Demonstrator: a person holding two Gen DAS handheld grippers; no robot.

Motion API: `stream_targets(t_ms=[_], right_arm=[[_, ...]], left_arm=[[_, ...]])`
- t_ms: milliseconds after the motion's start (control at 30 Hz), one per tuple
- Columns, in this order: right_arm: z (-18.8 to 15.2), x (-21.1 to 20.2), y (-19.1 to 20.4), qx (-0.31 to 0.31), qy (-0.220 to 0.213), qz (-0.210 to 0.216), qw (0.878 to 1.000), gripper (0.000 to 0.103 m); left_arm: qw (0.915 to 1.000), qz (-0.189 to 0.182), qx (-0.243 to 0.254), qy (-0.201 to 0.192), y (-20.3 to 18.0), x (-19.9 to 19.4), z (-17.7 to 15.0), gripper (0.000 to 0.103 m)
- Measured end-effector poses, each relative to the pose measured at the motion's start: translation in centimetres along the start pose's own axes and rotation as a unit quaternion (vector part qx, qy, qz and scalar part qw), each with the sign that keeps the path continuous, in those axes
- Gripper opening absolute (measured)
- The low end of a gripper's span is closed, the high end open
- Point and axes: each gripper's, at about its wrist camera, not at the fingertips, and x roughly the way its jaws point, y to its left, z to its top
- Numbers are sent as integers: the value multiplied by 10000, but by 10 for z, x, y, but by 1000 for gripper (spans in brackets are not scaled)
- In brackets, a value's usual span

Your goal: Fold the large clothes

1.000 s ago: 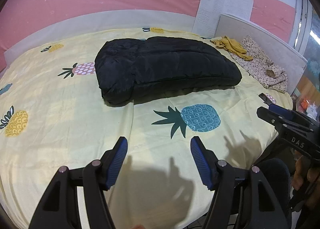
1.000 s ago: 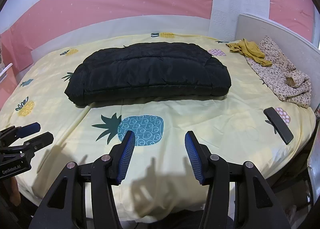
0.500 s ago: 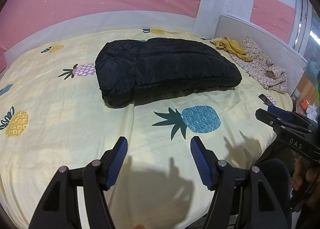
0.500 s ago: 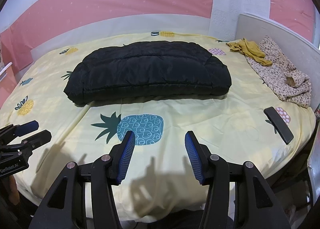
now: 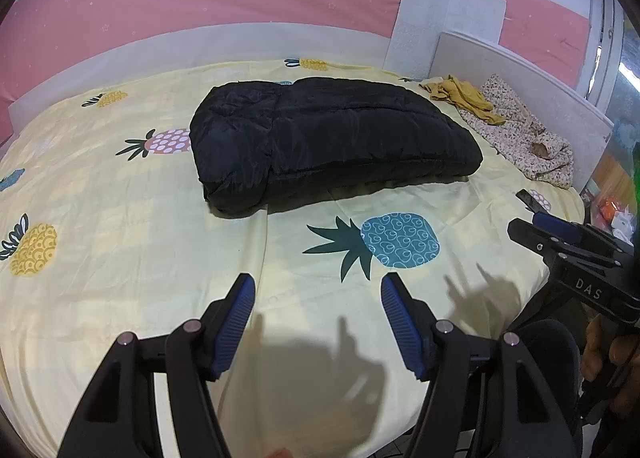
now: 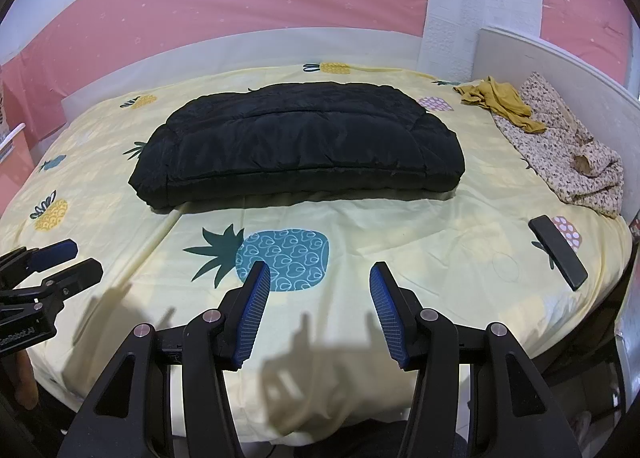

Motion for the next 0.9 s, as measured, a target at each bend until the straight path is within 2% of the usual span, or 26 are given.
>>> stream_targets(t_ms=[900], right_arm=[[0, 2, -2, -6, 15, -2, 10000, 52]], left_arm=[[9999, 118, 9, -37, -9, 0, -1, 68]])
